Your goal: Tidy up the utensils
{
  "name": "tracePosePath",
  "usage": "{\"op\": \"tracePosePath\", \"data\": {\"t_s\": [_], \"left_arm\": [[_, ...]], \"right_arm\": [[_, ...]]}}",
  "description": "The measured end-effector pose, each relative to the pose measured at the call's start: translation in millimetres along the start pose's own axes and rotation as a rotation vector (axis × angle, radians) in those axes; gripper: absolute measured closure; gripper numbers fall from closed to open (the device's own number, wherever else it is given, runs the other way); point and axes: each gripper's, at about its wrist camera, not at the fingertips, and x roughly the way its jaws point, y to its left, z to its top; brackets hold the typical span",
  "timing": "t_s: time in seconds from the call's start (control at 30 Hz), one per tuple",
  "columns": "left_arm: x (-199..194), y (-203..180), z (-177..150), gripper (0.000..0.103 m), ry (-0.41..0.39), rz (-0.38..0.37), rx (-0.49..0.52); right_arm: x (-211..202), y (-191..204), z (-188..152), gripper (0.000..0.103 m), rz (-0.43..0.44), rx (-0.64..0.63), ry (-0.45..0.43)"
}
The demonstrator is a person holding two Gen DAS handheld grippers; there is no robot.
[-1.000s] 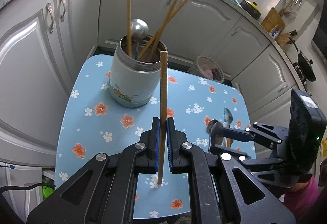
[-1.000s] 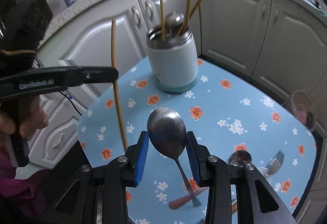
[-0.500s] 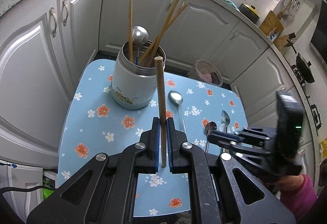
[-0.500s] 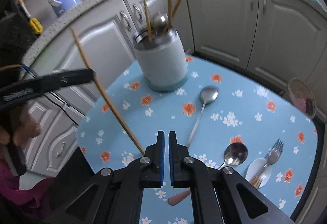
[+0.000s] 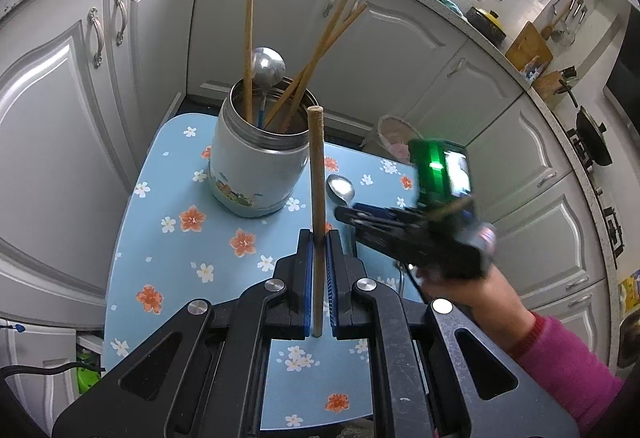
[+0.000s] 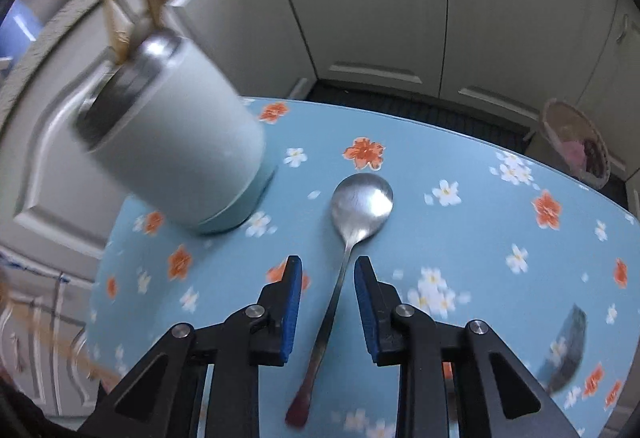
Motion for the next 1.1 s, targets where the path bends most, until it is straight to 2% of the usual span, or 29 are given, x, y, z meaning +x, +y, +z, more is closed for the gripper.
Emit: {"op": "tracePosePath", "data": {"t_s": [0.07,0.13,0.37,0.63,0.83,1.1], "left_arm": [[-0.1,0.4,0.5,0.098,0.002,0.002,-0.002],[-1.1,1.0,1.3,0.098,-0.001,0.001,-0.004],[-1.6,-0.2,0.2,0.098,0.0,-0.009,-0.004],[-11.7,-3.6,3.1,0.098,-0.018,-0.015,0.0],[-24.6,-9.3,7.4,0.098,-0.044,-0.015,0.007],[-45.7,-11.6,21.6,0.098,-0.084,-0.005,0.016]], "right_arm": [[2.4,-2.1,2.4,0.096,-0.014,-0.001,-0.008],[-1.9,-6.3,2.0,0.1,0.006,0.015,-0.011],[-40.0,-11.3,-15.3,0.1,0.054,-0.012,-0.066],[-107.0,-5.4,-31.4,0.101,0.158,-0.02,-0.178],[-142.0,10.8,-28.9,0.102,0.18,-0.077,-0.236],[-167.3,27.4,-16.4,0.103,0.186,-0.119,-0.286]]}}
